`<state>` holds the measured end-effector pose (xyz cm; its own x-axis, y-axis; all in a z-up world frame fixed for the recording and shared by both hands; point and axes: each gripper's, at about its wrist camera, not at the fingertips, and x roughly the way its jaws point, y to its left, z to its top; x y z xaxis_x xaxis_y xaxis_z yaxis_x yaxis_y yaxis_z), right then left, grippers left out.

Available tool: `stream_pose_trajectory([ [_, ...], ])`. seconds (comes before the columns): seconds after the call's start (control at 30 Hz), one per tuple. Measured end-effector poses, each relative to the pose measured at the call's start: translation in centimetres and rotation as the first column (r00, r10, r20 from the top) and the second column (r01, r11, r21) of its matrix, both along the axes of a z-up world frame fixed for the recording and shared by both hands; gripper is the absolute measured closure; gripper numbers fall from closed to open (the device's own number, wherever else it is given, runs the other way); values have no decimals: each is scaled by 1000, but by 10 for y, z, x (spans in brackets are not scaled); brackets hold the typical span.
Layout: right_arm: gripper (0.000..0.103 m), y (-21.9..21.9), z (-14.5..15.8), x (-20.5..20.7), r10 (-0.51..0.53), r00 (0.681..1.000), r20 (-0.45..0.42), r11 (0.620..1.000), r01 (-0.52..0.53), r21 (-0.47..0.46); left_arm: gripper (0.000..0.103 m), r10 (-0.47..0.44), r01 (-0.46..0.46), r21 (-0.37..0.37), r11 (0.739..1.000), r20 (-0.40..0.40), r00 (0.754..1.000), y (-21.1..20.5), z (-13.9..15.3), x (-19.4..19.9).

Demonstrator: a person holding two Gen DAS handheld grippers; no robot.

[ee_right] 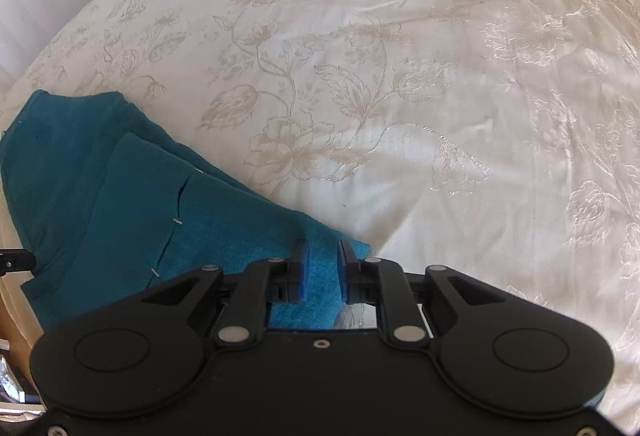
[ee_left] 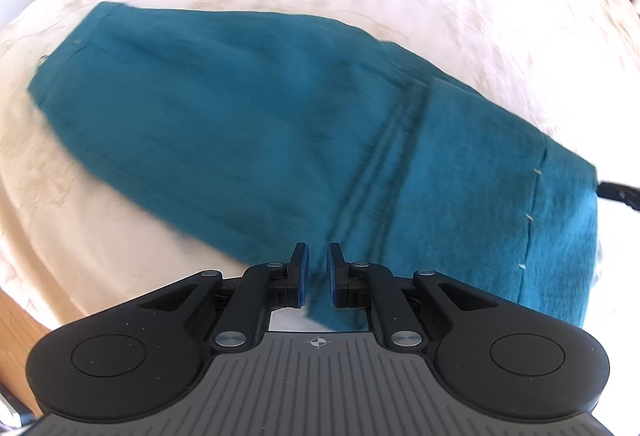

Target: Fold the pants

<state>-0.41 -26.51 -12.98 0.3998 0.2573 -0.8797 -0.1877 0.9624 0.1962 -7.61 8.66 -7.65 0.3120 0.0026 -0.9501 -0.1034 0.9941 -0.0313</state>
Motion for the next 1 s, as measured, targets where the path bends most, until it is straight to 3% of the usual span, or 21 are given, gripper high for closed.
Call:
stream_pose_trajectory([
  [0.17, 74, 4, 14, -22, -32, 999, 11, 999, 32, 36, 92, 59, -59, -8, 998, 27, 998, 35, 10, -3],
  [0.47, 74, 60, 27, -47, -51, 999, 4, 996, 51, 76, 92, 11, -6, -61, 998, 83, 996, 88, 8, 22],
  [0.67, 73, 133, 31, -25, -45, 999, -8, 994, 46, 103, 86, -29, 37, -178, 983, 46, 998, 145, 1, 42],
  [0.73, 73, 162, 34, -13, -33, 999, -1, 994, 33, 100, 69, -46, 52, -209, 977, 31, 998, 164, -2, 51],
  [0.8, 73, 187, 35, 0, -21, 1000, 3, 994, 20, 107, 65, -72, 78, -204, 976, 33, 997, 177, -2, 64],
  [1.0, 73, 237, 36, 32, -31, 999, 15, 995, 30, 91, 65, -189, 193, -211, 958, 41, 981, 178, 0, 114],
])
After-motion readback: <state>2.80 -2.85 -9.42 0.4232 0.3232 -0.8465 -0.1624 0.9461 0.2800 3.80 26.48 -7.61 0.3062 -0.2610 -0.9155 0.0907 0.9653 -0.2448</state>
